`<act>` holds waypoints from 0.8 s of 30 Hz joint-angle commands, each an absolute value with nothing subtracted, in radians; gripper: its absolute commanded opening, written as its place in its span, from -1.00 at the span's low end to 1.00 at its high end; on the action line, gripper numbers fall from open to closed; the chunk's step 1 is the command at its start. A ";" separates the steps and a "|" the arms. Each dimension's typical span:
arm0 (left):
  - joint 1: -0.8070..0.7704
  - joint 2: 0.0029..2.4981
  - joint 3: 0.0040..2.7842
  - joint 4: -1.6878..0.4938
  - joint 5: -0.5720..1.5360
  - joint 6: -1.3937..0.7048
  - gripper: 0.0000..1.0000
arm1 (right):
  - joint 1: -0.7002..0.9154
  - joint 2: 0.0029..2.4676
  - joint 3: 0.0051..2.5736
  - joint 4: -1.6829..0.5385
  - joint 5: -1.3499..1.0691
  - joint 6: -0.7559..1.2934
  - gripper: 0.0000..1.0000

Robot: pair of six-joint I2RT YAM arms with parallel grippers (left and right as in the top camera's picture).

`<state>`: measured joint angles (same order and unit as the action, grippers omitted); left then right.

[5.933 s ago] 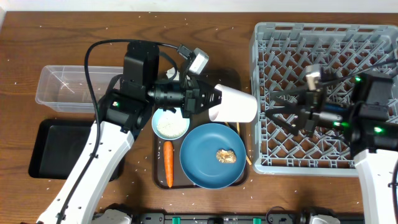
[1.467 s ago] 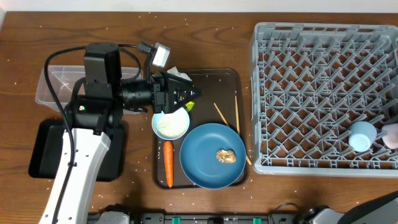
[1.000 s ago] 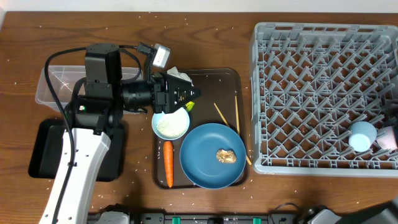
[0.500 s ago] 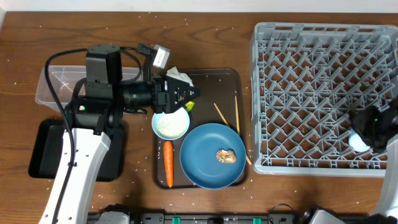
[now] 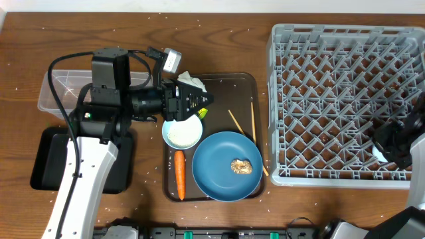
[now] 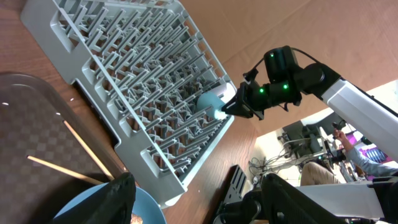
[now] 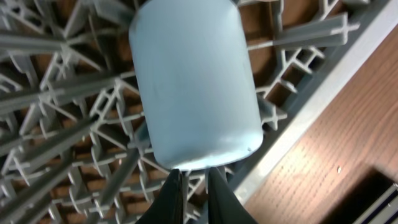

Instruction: Sort waste into correct bins and load items into the dishwasher rack

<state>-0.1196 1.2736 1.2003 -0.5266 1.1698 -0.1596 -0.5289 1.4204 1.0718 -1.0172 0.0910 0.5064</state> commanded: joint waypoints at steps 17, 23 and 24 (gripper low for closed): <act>-0.119 1.272 1.208 -0.531 1.118 -0.150 0.31 | -0.575 1.369 1.088 -0.754 -0.112 0.477 -0.65; -0.119 1.258 1.208 -0.555 1.004 -0.151 0.28 | -0.575 1.268 1.090 -0.819 -0.291 0.387 -0.41; -0.119 1.251 1.208 -0.562 0.992 -0.151 0.28 | -0.575 1.261 1.090 -0.863 -0.244 0.388 -0.41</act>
<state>-0.1196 1.2736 1.2003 -0.5514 1.0634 -0.1600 -0.5709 1.2938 1.0740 -0.8181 -0.2073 0.4362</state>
